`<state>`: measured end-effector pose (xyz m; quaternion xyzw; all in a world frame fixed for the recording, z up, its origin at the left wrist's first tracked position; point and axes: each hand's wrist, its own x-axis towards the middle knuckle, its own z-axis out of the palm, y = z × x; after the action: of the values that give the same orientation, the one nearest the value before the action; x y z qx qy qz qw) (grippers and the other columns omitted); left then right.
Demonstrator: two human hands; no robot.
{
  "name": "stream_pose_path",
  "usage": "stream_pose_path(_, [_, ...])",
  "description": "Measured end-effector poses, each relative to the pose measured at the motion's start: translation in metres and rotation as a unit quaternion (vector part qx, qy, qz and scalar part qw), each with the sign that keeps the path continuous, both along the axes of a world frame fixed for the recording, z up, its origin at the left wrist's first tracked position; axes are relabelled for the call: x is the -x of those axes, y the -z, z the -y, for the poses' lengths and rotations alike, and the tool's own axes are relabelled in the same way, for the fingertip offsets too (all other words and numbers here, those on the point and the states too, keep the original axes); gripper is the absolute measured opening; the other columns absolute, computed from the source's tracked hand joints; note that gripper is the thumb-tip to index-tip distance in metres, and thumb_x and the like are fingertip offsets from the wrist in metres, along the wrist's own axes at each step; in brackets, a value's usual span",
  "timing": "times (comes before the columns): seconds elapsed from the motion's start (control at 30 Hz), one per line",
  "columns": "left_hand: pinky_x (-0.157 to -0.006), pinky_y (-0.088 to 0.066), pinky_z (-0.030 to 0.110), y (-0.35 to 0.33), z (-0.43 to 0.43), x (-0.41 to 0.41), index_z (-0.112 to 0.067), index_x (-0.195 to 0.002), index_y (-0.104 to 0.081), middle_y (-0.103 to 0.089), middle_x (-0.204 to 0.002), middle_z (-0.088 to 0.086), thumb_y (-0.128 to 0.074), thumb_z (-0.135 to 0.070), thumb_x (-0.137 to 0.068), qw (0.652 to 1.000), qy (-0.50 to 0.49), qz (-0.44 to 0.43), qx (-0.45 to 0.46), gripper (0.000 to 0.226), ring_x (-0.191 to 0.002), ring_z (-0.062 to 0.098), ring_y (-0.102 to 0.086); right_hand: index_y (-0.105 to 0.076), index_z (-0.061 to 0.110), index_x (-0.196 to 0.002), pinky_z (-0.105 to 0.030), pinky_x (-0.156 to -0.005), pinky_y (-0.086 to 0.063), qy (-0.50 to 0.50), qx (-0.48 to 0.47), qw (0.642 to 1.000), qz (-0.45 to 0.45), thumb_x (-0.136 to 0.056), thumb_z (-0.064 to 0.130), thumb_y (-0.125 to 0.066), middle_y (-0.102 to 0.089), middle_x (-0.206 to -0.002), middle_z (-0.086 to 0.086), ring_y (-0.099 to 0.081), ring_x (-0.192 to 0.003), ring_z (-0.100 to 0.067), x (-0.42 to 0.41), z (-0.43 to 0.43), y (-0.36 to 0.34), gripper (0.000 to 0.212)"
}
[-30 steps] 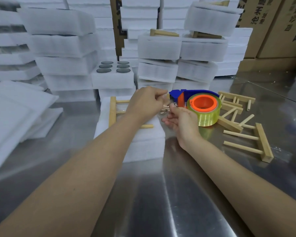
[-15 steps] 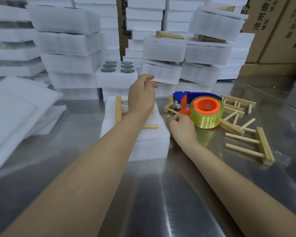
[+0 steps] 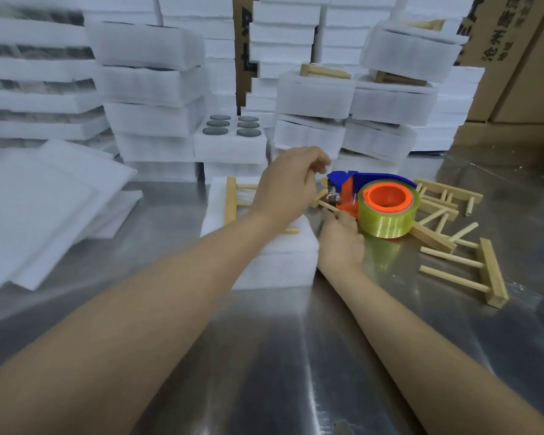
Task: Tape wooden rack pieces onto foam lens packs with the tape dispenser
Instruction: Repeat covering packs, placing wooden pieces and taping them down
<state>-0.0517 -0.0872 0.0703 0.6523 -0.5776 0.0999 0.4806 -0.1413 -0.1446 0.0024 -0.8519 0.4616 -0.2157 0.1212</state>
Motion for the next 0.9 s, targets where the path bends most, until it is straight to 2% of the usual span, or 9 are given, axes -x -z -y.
stream_pose_path(0.13, [-0.060,-0.046,0.024,-0.024,-0.043,-0.020,-0.031,-0.068,-0.067,-0.065,-0.069,-0.020,-0.039,-0.012,-0.075,0.993,-0.028,-0.072,0.092,0.035,-0.067,0.005,-0.064,-0.058,0.011,-0.130,-0.032,-0.092,-0.049,-0.061,-0.063,0.969,0.230,-0.094,0.009,-0.050,-0.064,-0.120,-0.009,-0.060,-0.110,-0.018,0.000,0.002,0.000,0.036])
stream_pose_path(0.2, [-0.063,-0.045,0.019,-0.009,-0.076,-0.044,-0.031,-0.080,-0.066,-0.068,-0.081,-0.015,-0.040,-0.012,-0.081,0.958,-0.047,-0.181,0.218,0.032,-0.074,0.004,-0.063,-0.063,0.005,-0.121,-0.011,-0.067,-0.050,-0.069,-0.140,0.923,0.352,-0.095,0.000,-0.046,-0.068,-0.107,-0.012,-0.065,-0.080,0.000,0.000,0.002,-0.002,0.032])
stream_pose_path(0.27, [-0.083,-0.047,0.022,0.026,-0.103,-0.057,-0.019,-0.108,-0.062,-0.062,-0.111,-0.003,-0.040,-0.013,-0.091,0.950,-0.101,-0.232,0.181,0.028,-0.097,0.000,-0.056,-0.066,0.003,-0.114,-0.003,-0.055,-0.043,-0.061,-0.175,0.894,0.408,-0.094,-0.002,-0.048,-0.068,-0.102,-0.013,-0.060,-0.067,0.002,0.000,-0.001,-0.002,0.027])
stream_pose_path(0.37, [-0.099,-0.034,0.009,0.068,-0.107,-0.062,-0.009,-0.137,-0.045,-0.041,-0.143,0.006,-0.033,-0.019,-0.105,0.937,-0.053,-0.344,-0.024,0.035,-0.117,-0.008,-0.045,-0.071,0.001,-0.103,-0.010,-0.070,-0.046,-0.074,-0.193,0.897,0.390,-0.095,0.007,-0.053,-0.071,-0.100,-0.012,-0.059,-0.078,-0.006,-0.005,-0.007,-0.002,0.021])
stream_pose_path(0.5, [-0.092,-0.046,0.014,0.068,-0.102,-0.063,-0.016,-0.125,-0.058,-0.065,-0.121,-0.005,-0.033,-0.039,-0.103,0.884,0.050,-0.460,-0.063,0.040,-0.107,-0.001,-0.061,-0.063,0.005,-0.080,-0.030,-0.074,-0.038,-0.113,-0.333,0.838,0.418,-0.098,0.012,-0.048,-0.061,-0.080,-0.008,-0.051,-0.079,-0.019,-0.005,-0.015,-0.003,0.024])
stream_pose_path(0.6, [-0.116,-0.020,0.025,0.069,-0.099,-0.068,-0.017,-0.153,-0.022,-0.028,-0.156,-0.005,-0.035,-0.030,-0.103,0.904,0.063,-0.408,-0.113,0.053,-0.142,0.009,-0.029,-0.062,-0.006,-0.089,-0.031,-0.075,-0.037,-0.120,-0.359,0.796,0.472,-0.096,0.008,-0.048,-0.057,-0.081,-0.011,-0.049,-0.077,-0.020,0.000,-0.013,-0.007,0.021])
stream_pose_path(0.7, [-0.114,-0.024,0.023,0.069,-0.094,-0.062,-0.026,-0.153,-0.010,-0.021,-0.157,-0.013,-0.036,-0.019,-0.102,0.903,0.099,-0.410,-0.085,0.058,-0.141,0.005,-0.028,-0.067,0.010,-0.094,-0.028,-0.074,-0.047,-0.141,-0.396,0.762,0.493,-0.099,0.025,-0.051,-0.066,-0.086,0.001,-0.061,-0.079,-0.013,0.004,-0.008,-0.010,0.022])
stream_pose_path(0.8, [-0.102,-0.039,0.019,0.066,-0.099,-0.050,-0.040,-0.148,-0.022,-0.038,-0.144,-0.025,-0.053,-0.032,-0.091,0.868,0.142,-0.476,-0.018,0.065,-0.124,-0.008,-0.046,-0.071,0.023,-0.104,-0.028,-0.070,-0.054,-0.180,-0.516,0.669,0.503,-0.099,0.038,-0.049,-0.073,-0.095,0.000,-0.070,-0.088,-0.018,0.006,-0.006,-0.011,0.027])
stream_pose_path(0.9, [-0.104,-0.041,0.030,0.061,-0.097,-0.043,-0.034,-0.145,-0.034,-0.049,-0.141,-0.015,-0.056,-0.043,-0.089,0.844,0.127,-0.521,0.025,0.061,-0.122,0.002,-0.053,-0.068,0.018,-0.116,-0.034,-0.076,-0.058,-0.207,-0.515,0.657,0.510,-0.099,0.036,-0.048,-0.070,-0.114,-0.009,-0.069,-0.101,-0.024,0.010,-0.008,-0.012,0.032])
